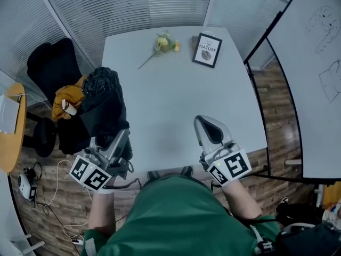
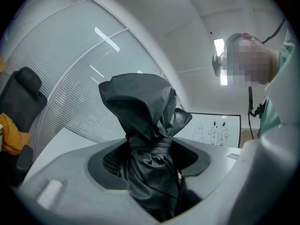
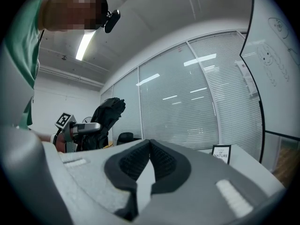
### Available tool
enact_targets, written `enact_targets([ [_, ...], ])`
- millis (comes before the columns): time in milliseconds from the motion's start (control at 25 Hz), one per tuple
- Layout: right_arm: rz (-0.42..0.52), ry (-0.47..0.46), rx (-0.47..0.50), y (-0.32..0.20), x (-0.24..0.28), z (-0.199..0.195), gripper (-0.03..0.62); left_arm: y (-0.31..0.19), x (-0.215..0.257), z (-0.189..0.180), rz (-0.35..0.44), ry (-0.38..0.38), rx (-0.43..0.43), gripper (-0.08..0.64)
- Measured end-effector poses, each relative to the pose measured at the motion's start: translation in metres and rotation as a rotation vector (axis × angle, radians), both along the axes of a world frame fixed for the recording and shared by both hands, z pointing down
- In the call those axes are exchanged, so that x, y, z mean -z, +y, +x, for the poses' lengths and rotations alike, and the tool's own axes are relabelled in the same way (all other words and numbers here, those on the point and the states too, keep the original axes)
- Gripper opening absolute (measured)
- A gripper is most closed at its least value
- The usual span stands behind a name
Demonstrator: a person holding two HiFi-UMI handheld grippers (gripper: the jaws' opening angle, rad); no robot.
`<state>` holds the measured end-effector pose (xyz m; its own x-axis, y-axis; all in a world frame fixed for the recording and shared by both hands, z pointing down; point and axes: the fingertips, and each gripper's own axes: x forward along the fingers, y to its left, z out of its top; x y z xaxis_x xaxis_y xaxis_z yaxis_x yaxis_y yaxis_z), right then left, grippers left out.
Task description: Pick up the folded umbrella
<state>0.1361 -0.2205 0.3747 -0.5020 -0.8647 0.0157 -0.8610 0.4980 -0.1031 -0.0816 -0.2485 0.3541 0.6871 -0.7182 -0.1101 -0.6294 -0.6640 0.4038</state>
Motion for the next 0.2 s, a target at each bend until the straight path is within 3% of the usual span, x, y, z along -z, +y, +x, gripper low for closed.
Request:
enact_targets([
  [200, 0.002, 0.008, -0.002, 0.0031, -0.0008, -0.0046, 0.003, 0.0021, -0.0023, -0.0053, 0.001, 0.003, -0.001, 0.283],
])
